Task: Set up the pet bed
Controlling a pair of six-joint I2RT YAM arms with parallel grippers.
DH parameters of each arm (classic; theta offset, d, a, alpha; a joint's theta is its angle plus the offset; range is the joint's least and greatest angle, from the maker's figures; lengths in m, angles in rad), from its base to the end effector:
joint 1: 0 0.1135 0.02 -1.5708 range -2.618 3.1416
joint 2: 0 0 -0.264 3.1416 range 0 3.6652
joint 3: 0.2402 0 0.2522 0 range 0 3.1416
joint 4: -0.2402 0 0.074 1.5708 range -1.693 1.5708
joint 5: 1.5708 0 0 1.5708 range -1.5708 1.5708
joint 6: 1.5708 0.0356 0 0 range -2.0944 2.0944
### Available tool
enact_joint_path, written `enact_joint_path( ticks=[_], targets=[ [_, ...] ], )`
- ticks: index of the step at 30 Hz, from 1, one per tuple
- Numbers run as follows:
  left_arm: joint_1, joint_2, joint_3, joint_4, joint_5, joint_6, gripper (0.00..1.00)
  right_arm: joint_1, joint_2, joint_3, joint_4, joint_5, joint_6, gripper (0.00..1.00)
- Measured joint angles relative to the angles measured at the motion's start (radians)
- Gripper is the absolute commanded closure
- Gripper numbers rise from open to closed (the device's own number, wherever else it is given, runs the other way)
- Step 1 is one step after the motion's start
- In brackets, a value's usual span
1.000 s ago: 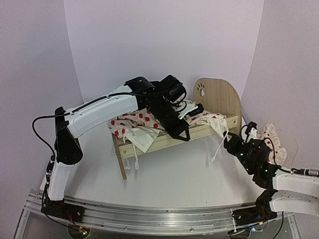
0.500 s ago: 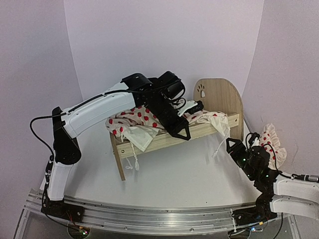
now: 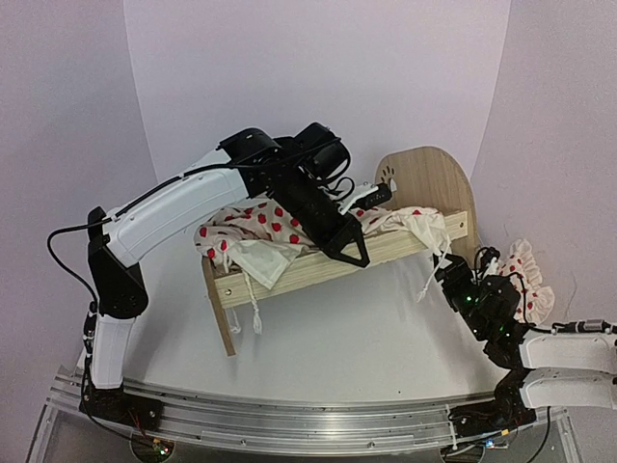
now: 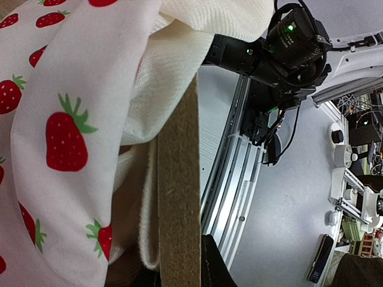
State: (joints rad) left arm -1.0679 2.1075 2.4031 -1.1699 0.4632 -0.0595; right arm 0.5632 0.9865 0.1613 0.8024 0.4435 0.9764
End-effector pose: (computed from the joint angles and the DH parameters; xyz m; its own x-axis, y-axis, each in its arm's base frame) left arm 0.1980 -0.3930 0.3879 -0.4239 0.6602 -0.6200 0.8984 0.2197 -0.3803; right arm 0.1695 0.0889 0.1920 -0.1098 0.8157 -0.5680 -0.0510 0.5660 0.8228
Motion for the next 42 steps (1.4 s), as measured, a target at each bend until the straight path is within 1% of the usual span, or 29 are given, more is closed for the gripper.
enact_joint_path(
  ticks=[5,11,17,19,22,27,29,30,31,32,42],
  targets=[
    [0.002,-0.001,0.013,0.004,0.008,-0.019,1.00,-0.003,0.040,0.022,0.107,0.003,0.016,0.30],
    [0.002,-0.005,0.013,0.010,0.010,-0.028,1.00,-0.002,0.065,0.024,0.195,0.032,0.020,0.31],
    [0.002,-0.005,0.013,0.023,0.007,-0.049,1.00,-0.003,0.178,0.056,0.305,0.088,0.029,0.33],
    [0.005,-0.005,0.013,0.028,0.004,-0.056,1.00,-0.004,0.225,0.081,0.339,0.106,0.041,0.37],
    [0.009,-0.005,0.013,0.031,0.002,-0.065,1.00,-0.006,0.278,0.101,0.382,0.126,0.051,0.53],
    [0.008,-0.006,0.013,0.035,0.004,-0.070,1.00,-0.007,0.307,0.102,0.395,0.152,0.056,0.70],
    [0.009,-0.007,0.013,0.037,0.003,-0.070,1.00,-0.007,0.330,0.104,0.412,0.147,0.067,0.68],
    [0.009,-0.007,0.013,0.037,0.003,-0.071,1.00,-0.007,0.345,0.107,0.418,0.142,0.076,0.63],
    [0.008,-0.007,0.013,0.037,0.004,-0.070,1.00,-0.006,0.359,0.112,0.420,0.134,0.085,0.55],
    [0.007,-0.007,0.013,0.036,0.006,-0.069,1.00,-0.006,0.371,0.117,0.424,0.128,0.095,0.51],
    [0.008,-0.011,0.013,0.025,0.004,-0.063,1.00,-0.002,0.374,0.113,0.460,0.078,0.107,0.48]
  ],
)
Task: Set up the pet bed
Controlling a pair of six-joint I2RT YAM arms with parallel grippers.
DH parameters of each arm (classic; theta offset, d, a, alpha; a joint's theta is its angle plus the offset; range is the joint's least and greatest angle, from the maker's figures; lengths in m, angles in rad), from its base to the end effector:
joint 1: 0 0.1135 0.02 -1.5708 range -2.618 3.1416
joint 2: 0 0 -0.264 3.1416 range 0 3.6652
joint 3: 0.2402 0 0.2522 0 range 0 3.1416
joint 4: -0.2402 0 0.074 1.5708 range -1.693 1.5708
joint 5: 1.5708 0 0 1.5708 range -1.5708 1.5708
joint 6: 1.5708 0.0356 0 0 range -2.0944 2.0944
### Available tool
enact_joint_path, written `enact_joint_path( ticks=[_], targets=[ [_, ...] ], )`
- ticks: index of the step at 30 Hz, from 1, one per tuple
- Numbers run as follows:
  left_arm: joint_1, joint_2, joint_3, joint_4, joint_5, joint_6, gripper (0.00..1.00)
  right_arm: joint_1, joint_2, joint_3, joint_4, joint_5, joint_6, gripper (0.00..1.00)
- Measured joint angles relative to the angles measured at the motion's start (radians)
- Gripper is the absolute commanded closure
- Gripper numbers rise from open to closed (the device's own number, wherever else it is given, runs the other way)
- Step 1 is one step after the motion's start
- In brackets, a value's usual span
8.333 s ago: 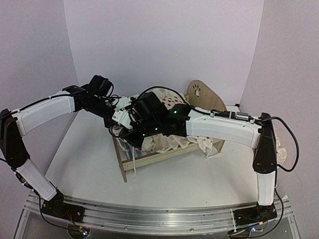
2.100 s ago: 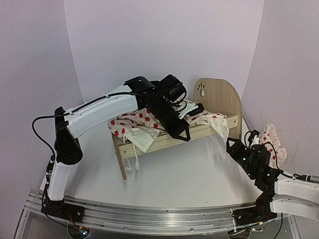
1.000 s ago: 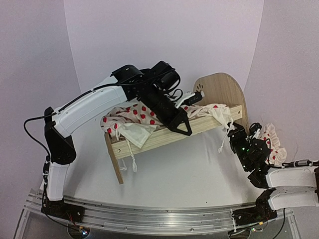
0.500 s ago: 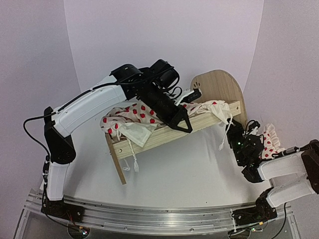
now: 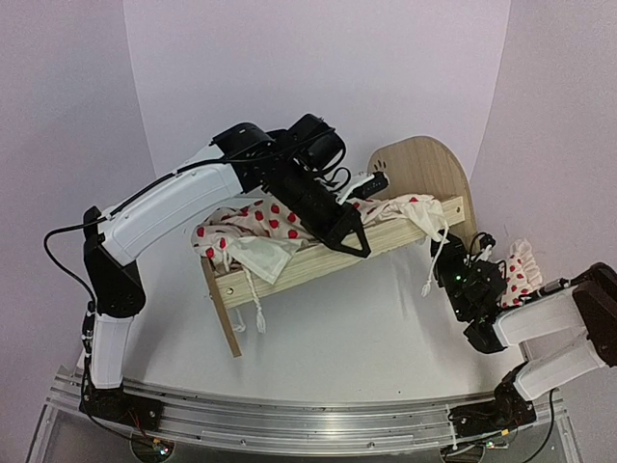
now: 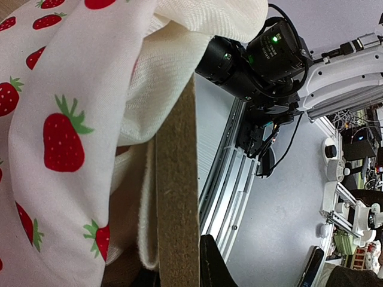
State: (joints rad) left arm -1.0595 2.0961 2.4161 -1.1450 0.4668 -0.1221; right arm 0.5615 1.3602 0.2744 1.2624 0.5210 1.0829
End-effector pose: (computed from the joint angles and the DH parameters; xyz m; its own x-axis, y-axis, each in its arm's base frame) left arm 0.2003 -0.3897 0.3982 -0.4698 0.6151 -0.6332 0.8775 0.2474 -0.4108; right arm 0.2086 0.1103 0.2014 0.0282 0.9228 -0.3842 -0.1534 0.3838 0.9106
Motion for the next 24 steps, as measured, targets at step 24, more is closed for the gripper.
enact_joint_path(
  ticks=[24],
  targets=[
    [-0.028,-0.068,-0.081,-0.042,-0.014,0.092,1.00,0.237,-0.189,-0.160,0.021,0.300,-0.159,0.41]
  ],
)
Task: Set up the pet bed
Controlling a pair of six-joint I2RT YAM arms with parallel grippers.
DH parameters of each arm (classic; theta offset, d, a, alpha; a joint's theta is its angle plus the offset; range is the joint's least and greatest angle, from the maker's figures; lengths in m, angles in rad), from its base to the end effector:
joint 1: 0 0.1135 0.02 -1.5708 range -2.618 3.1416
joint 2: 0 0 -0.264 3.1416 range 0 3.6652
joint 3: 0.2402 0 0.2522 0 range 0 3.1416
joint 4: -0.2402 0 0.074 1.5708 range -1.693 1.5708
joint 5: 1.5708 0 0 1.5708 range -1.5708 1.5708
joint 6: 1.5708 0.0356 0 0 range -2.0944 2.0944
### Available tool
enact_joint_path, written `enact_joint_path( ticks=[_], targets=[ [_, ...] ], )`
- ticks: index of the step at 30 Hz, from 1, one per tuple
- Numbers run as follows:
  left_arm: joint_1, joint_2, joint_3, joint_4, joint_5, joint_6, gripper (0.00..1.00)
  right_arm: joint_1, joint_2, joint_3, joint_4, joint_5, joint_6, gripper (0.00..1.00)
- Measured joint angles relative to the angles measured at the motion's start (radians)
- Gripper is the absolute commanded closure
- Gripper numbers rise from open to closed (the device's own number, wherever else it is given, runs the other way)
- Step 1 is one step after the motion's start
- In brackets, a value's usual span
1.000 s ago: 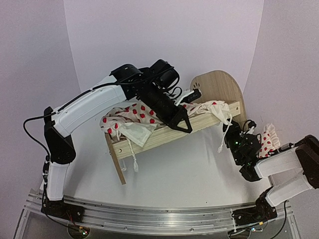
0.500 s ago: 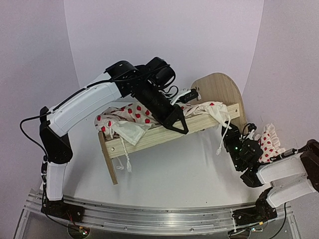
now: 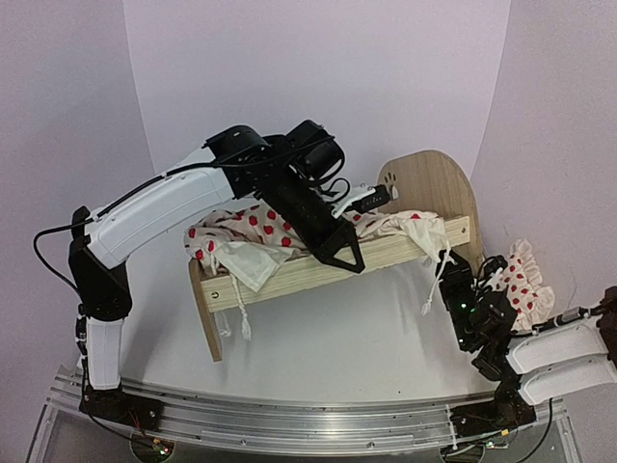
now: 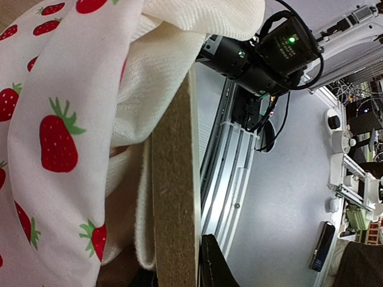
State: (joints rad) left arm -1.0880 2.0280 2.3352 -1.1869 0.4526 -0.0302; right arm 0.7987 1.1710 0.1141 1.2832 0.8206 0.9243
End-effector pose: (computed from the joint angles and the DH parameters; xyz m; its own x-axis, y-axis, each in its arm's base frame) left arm 0.1809 -0.3787 0.4000 -0.3855 0.6770 -0.6269 0.9147 0.1912 -0.3561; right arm 0.1482 0.1149 0.1949 0.1014 0.8842 -0.4560 -0.1196 0.4659 0.8767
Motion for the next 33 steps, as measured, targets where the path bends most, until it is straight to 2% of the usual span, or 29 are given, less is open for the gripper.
enact_joint_path(
  ticks=[3,9,13,17,21,24,29,33],
  targets=[
    [-0.002,-0.015,-0.070,0.060,-0.028,0.045,1.00,0.010,-0.116,-0.034,-0.104,0.054,0.011,0.41],
    [0.022,-0.031,-0.145,0.135,-0.062,0.135,1.00,0.021,-0.423,0.001,-0.584,0.107,0.087,0.40],
    [0.032,-0.031,-0.143,0.141,-0.064,0.144,1.00,0.020,-0.514,0.050,-0.827,0.102,0.051,0.41],
    [0.042,-0.031,-0.136,0.131,-0.066,0.142,1.00,0.012,-0.488,0.121,-0.977,0.022,-0.083,0.43],
    [0.045,-0.031,-0.120,0.118,-0.071,0.124,1.00,0.016,-0.403,0.188,-1.015,-0.162,-0.264,0.45],
    [0.044,-0.031,-0.113,0.117,-0.078,0.109,1.00,0.030,-0.398,0.187,-1.000,-0.250,-0.367,0.46],
    [0.043,-0.031,-0.110,0.115,-0.084,0.108,1.00,0.040,-0.444,0.169,-0.958,-0.277,-0.453,0.49],
    [0.042,-0.031,-0.100,0.109,-0.083,0.106,1.00,0.044,-0.437,0.168,-0.918,-0.273,-0.515,0.55]
  ],
)
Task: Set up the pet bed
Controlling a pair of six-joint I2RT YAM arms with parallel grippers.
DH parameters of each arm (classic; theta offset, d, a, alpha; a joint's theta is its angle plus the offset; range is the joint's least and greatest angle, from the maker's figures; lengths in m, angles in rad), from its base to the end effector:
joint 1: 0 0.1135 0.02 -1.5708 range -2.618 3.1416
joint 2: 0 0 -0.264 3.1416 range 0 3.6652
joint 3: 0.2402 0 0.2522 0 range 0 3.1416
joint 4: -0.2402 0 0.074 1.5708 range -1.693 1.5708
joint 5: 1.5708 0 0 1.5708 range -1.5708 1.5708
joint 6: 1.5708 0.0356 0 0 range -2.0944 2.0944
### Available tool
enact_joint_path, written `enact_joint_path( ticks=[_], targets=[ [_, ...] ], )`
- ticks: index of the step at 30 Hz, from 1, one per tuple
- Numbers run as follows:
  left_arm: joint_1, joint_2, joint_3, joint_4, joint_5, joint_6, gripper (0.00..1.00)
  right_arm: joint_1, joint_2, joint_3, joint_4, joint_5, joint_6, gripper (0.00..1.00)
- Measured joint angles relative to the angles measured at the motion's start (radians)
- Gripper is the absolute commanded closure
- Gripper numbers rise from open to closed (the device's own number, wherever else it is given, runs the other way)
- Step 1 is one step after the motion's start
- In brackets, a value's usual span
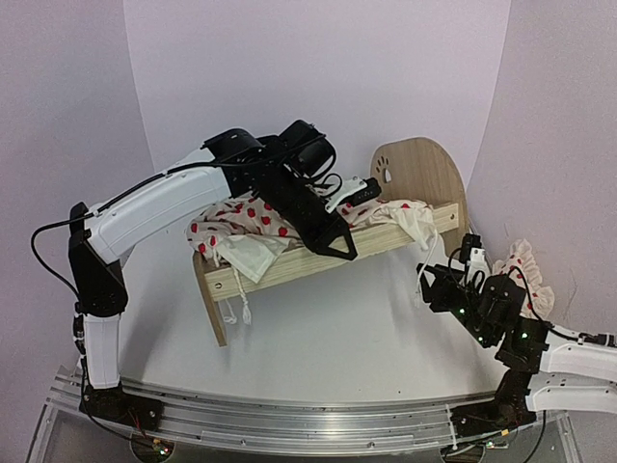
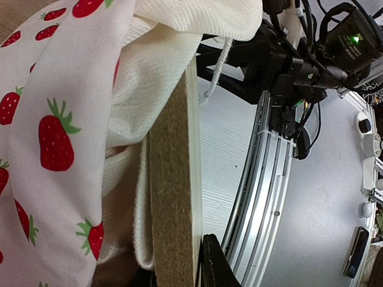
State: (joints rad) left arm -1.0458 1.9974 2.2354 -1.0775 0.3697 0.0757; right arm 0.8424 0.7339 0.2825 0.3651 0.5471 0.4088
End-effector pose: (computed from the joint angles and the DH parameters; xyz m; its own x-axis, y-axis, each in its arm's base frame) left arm 0.2017 -0.3740 0.3901 -0.3018 0.6618 -0.6863 0.9534 0.2091 -0.2177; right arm 0.1300 0.1179 0.2285 -0.1688 0.3207 -0.9320 -0.2454 0.9021 0.3549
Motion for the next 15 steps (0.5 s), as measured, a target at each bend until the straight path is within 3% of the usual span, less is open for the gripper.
enact_joint_path(
  ticks=[9,15],
  targets=[
    [-0.001,0.002,0.106,-0.028,0.035,-0.088,1.00,0.001,0.186,-0.070,0.440,0.108,-0.223,0.54],
    [-0.004,0.002,0.115,-0.021,0.068,-0.153,1.00,0.001,0.285,-0.002,0.602,0.121,-0.388,0.53]
  ],
)
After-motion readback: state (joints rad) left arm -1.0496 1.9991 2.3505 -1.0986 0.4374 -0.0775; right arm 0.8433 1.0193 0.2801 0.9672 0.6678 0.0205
